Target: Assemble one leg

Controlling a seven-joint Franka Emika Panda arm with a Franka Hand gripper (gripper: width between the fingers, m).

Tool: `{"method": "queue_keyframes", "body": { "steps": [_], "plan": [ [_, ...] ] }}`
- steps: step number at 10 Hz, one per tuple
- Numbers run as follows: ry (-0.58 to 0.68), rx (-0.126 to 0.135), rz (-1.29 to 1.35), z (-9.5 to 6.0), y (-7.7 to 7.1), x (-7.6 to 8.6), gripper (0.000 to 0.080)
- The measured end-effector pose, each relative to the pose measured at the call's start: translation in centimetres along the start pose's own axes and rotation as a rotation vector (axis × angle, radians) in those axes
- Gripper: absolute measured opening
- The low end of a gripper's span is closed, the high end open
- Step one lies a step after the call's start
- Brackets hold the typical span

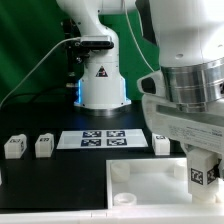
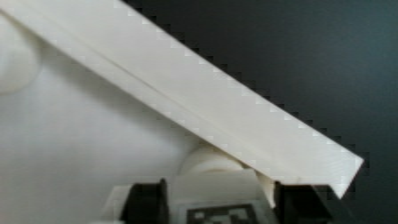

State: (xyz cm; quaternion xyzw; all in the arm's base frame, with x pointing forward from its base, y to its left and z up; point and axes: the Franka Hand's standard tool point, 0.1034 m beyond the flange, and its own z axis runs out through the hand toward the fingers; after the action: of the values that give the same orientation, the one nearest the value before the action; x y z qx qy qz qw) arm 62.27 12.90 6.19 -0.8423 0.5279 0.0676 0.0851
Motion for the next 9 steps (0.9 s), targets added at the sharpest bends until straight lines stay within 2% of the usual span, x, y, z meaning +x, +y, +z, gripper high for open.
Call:
{"method": "queue_keyframes", "body": {
  "steps": [2,3,7,9],
  "plan": [
    [-0.004,0.037,0.226,0.1,-0.4,0.0,0.0286],
    [-0.017,0.067,0.386,0.1,-0.6,0.2,0.0287],
    [-0.035,0.133,0.857,0.2,-1.3,0.4,0.0287],
    [-0.033,0.141,0.853,0.2,-1.4,0.4,0.0303]
  ]
}}
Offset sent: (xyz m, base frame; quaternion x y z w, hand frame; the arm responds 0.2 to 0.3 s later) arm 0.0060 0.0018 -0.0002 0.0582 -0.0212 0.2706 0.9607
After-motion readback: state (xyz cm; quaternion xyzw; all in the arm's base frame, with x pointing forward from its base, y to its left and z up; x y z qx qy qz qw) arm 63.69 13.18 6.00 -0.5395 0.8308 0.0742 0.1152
